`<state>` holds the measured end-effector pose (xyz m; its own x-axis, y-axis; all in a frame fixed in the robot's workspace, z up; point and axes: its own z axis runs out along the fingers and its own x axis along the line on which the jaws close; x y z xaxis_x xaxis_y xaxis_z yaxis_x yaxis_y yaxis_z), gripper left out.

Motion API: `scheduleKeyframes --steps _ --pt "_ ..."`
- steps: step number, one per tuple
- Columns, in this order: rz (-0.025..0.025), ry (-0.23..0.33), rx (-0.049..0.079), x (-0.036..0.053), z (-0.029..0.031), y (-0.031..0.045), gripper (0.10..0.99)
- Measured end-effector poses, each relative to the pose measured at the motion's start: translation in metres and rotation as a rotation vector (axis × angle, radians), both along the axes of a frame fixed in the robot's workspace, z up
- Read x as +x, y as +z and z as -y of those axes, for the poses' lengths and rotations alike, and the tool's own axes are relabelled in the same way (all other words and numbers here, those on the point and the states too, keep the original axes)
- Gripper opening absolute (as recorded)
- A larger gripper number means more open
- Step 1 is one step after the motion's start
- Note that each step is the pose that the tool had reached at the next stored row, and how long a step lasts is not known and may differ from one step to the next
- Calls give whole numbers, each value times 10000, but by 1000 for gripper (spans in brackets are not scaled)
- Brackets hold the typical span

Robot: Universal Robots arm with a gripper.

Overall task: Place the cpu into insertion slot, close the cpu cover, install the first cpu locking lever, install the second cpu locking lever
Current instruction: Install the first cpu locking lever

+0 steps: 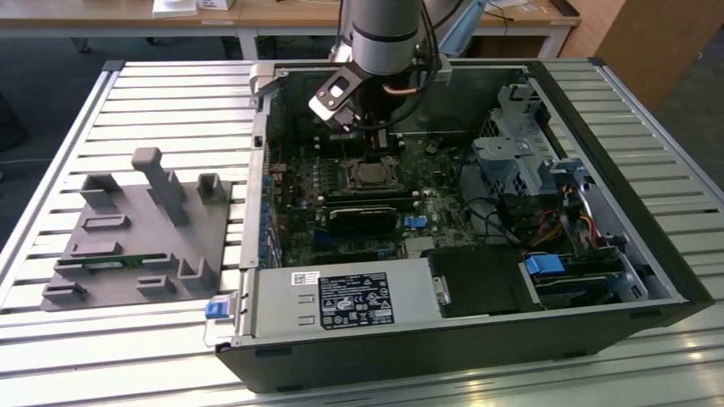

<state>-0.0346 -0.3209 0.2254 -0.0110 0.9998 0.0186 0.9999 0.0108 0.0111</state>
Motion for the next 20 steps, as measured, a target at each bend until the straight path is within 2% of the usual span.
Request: scheduleKeyframes --steps 9,20 --pt "0 -2 -30 0 0 41 106" --pt "1 -2 -31 0 0 289 106"
